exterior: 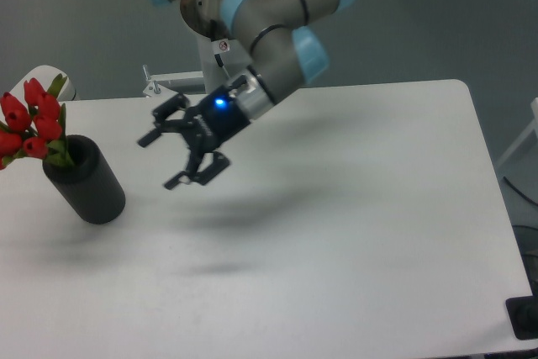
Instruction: Insert the flowers into the vase
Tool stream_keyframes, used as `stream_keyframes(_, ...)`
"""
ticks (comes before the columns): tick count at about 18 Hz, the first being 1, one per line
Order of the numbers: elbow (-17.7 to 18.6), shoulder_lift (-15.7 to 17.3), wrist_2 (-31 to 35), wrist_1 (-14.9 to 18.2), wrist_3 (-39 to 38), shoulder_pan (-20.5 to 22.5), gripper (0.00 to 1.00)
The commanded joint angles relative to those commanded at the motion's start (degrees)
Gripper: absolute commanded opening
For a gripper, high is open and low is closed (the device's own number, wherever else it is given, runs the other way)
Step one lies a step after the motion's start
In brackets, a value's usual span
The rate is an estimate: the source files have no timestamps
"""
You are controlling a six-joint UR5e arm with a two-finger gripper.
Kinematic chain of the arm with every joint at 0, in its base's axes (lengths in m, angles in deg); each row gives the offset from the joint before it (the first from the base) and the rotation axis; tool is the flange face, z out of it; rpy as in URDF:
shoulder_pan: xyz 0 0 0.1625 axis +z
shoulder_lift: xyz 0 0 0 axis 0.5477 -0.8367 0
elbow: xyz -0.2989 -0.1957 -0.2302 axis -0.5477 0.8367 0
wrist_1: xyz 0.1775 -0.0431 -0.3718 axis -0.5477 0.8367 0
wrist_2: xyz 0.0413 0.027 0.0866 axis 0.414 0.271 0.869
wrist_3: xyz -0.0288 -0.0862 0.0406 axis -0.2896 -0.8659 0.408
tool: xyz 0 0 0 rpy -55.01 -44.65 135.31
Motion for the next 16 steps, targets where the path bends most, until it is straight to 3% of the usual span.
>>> stream_keyframes(4,-7.2,-2.3,17.6,0.8,0.0,0.5,1.0)
stream_keyframes(8,-14.1,-8.8,34.4,1.8,0.3,1.0,1.0)
stream_keyframes(12,-20.0,-14.0,40.8,3.0,0.2,0.4,1.0)
stream_keyframes(16,-31.7,-21.4,47.8,9.0,0.6,0.1,1.0)
